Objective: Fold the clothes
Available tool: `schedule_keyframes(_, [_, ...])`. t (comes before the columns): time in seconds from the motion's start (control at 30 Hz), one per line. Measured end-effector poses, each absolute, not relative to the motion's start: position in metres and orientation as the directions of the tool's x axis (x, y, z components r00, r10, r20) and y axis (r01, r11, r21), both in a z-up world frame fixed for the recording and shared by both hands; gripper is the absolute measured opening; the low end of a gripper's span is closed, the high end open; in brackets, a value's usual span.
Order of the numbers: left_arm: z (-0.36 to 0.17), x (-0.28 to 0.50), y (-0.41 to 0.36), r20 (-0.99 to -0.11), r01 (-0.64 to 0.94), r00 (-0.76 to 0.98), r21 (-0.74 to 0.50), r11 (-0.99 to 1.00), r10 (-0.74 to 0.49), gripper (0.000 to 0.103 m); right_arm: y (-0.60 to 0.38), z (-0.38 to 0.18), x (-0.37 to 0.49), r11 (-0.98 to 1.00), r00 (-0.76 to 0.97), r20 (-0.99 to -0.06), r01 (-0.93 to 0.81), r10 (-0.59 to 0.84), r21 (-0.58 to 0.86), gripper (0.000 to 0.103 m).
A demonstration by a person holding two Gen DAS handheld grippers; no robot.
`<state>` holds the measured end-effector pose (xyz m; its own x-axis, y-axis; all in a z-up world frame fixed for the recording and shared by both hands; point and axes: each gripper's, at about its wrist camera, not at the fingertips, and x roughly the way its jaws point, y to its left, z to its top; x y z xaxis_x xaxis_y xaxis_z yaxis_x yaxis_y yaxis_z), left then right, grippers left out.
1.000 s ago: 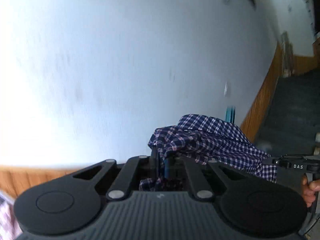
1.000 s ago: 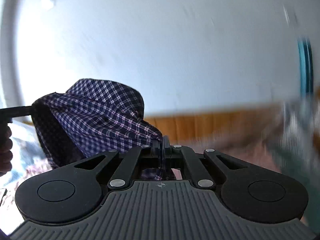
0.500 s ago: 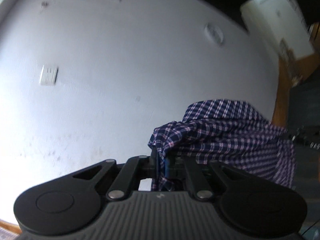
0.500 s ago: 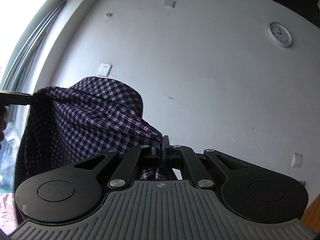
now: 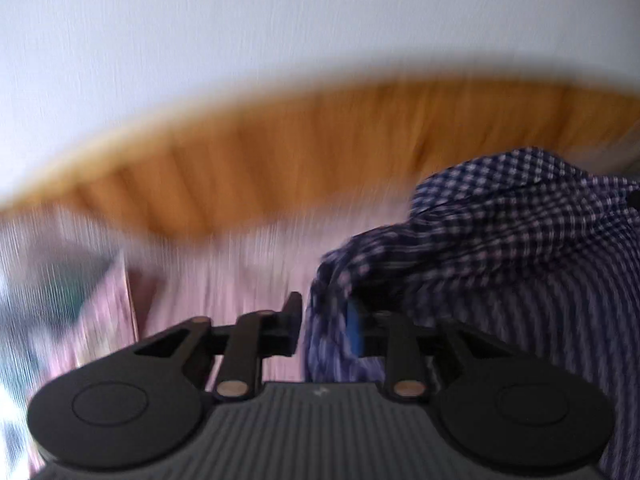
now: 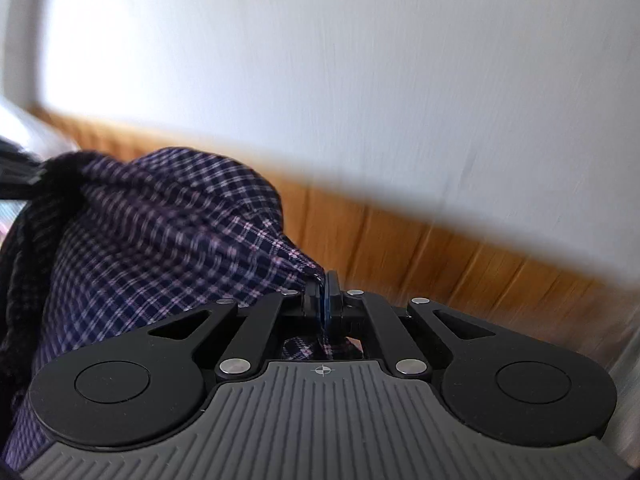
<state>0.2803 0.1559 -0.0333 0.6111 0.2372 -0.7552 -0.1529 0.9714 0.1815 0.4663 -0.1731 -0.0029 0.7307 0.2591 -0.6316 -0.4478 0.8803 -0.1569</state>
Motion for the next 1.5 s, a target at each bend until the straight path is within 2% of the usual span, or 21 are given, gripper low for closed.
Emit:
schedule_keyframes(0.07, [-0.076,0.263,0.171,-0.811,-0.208,0.543,0.124,0.97,0.22,0.025,-0.167,-0.083,0.505,0.879,0.626,-0.753,-0.455,0.203,-0.141,0.04])
schedule_keyframes(0.13, [-0.083,0.242,0.178,-0.834,-0.239,0.531,0.021,0.971,0.149,0.033,-0.186,-0.139,0.513,0.889,0.539,-0.819,-0.451,0.196,-0.084,0.041])
schedule_keyframes(0.23, [-0.065,0.231,0.182,-0.853,-0.254,0.512,-0.041,0.966,0.099,0.054,-0.23,-0.152,0.5,0.904,0.482,-0.823,-0.419,0.3,0.084,0.061])
schedule_keyframes(0.3, [-0.068,0.239,0.182,-0.868,-0.249,0.492,-0.064,0.967,0.069,0.066,-0.254,-0.15,0.479,0.914,0.488,-0.812,-0.385,0.321,0.129,0.082])
schedule_keyframes(0.47, [-0.097,0.262,0.167,-0.893,-0.209,0.44,-0.203,0.957,-0.094,0.082,-0.303,-0.167,0.428,0.93,0.435,-0.85,-0.334,0.296,0.153,0.088])
schedule_keyframes(0.53, [-0.111,0.259,0.164,-0.911,-0.242,0.412,-0.105,0.964,0.004,0.07,-0.308,-0.181,0.413,0.938,0.415,-0.87,-0.317,0.267,0.137,0.086])
schedule_keyframes(0.6, [-0.125,0.256,0.16,-0.919,-0.274,0.382,-0.009,0.962,0.101,0.012,-0.316,-0.192,0.395,0.944,0.398,-0.88,-0.299,0.258,0.141,0.086])
schedule_keyframes(0.63, [-0.13,0.256,0.17,-0.924,-0.315,0.369,-0.019,0.949,0.104,0.003,-0.32,-0.197,0.387,0.944,0.382,-0.887,-0.296,0.258,0.147,0.078])
schedule_keyframes(0.67, [-0.129,0.254,0.179,-0.924,-0.354,0.366,-0.03,0.935,0.109,0.002,-0.324,-0.2,0.38,0.943,0.362,-0.896,-0.295,0.257,0.152,0.05])
schedule_keyframes(0.7, [-0.127,0.254,0.191,-0.92,-0.389,0.37,-0.025,0.921,0.132,0.002,-0.327,-0.203,0.376,0.943,0.346,-0.903,-0.297,0.255,0.153,0.003])
schedule_keyframes(0.8, [-0.106,0.26,0.235,-0.891,-0.468,0.395,0.015,0.884,0.224,0.002,-0.334,-0.201,0.368,0.941,0.35,-0.907,-0.317,0.235,0.121,0.0])
schedule_keyframes(0.87, [-0.092,0.267,0.274,-0.883,-0.538,0.399,-0.007,0.843,0.248,0.003,-0.339,-0.188,0.372,0.951,0.427,-0.895,-0.31,0.129,-0.01,0.0])
schedule_keyframes(0.93, [-0.084,0.272,0.297,-0.885,-0.571,0.389,-0.013,0.821,0.257,0.028,-0.35,-0.175,0.383,0.958,0.515,-0.857,-0.251,0.011,-0.139,0.0])
schedule_keyframes(0.97, [-0.082,0.273,0.303,-0.889,-0.565,0.385,-0.015,0.825,0.248,0.047,-0.356,-0.169,0.389,0.956,0.555,-0.83,-0.215,-0.048,-0.199,0.0])
schedule_keyframes(1.03, [-0.072,0.258,0.296,-0.876,-0.524,0.415,-0.009,0.852,0.246,0.049,-0.365,-0.166,0.399,0.954,0.591,-0.793,-0.124,-0.149,-0.272,0.012])
schedule_keyframes(1.07, [-0.066,0.25,0.292,-0.869,-0.503,0.43,-0.006,0.865,0.244,0.05,-0.368,-0.165,0.399,0.954,0.589,-0.787,-0.086,-0.184,-0.287,0.042])
schedule_keyframes(1.17, [-0.052,0.206,0.268,-0.86,-0.424,0.488,-0.084,0.902,0.149,0.063,-0.369,-0.151,0.371,0.982,0.586,-0.8,-0.037,-0.127,-0.183,0.05])
schedule_keyframes(1.2, [-0.051,0.186,0.255,-0.863,-0.401,0.494,-0.116,0.909,0.108,0.07,-0.368,-0.143,0.355,0.993,0.592,-0.803,-0.037,-0.07,-0.114,0.065])
schedule_keyframes(1.27, [-0.057,0.144,0.223,-0.876,-0.369,0.48,-0.159,0.916,0.042,0.077,-0.364,-0.135,0.323,0.999,0.593,-0.805,-0.034,0.027,0.009,0.08])
schedule_keyframes(1.4, [-0.087,0.085,0.156,-0.905,-0.284,0.421,-0.188,0.94,-0.054,0.077,-0.349,-0.156,0.266,0.99,0.526,-0.841,-0.024,0.128,0.136,0.081])
schedule_keyframes(1.5, [-0.102,0.073,0.129,-0.916,-0.285,0.399,-0.153,0.946,-0.028,0.076,-0.338,-0.172,0.255,0.986,0.497,-0.853,-0.05,0.162,0.158,0.081])
